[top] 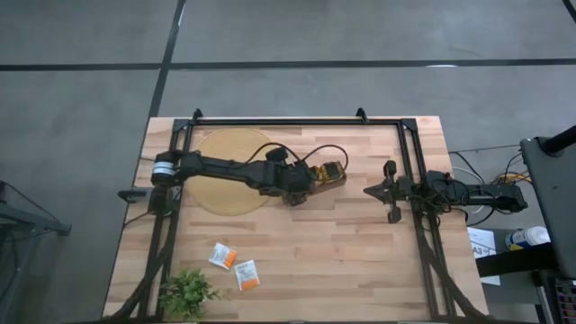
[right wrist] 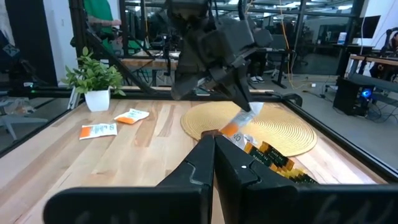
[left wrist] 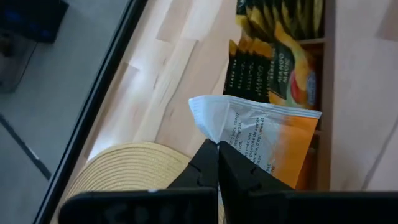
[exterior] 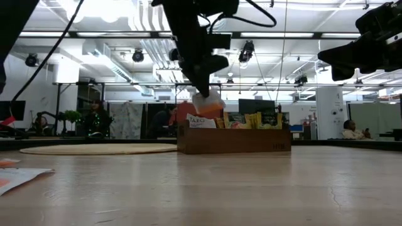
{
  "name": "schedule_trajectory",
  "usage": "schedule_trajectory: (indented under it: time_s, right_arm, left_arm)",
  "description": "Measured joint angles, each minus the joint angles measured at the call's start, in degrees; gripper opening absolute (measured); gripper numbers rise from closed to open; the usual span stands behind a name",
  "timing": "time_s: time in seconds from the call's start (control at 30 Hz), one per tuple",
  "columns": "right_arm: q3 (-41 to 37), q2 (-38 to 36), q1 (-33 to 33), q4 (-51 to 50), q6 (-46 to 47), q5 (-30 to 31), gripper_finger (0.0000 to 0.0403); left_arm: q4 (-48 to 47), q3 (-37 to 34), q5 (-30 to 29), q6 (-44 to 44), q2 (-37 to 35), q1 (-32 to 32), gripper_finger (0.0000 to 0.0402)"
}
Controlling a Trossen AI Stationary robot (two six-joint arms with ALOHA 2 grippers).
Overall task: Pick & Place Tea
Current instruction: Put the white tea bag into the left section of the wooden organizer
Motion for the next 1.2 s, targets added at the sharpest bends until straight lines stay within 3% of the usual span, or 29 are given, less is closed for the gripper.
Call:
schedule_trajectory:
  time_s: [1.2]
  right_arm:
    - [0.0,0.0,0.0,0.0,0.0,0.0,0.0009]
  left_arm:
    - [-5.0,0.3,-2.6,-2.1,2.3,0.7,0.0000]
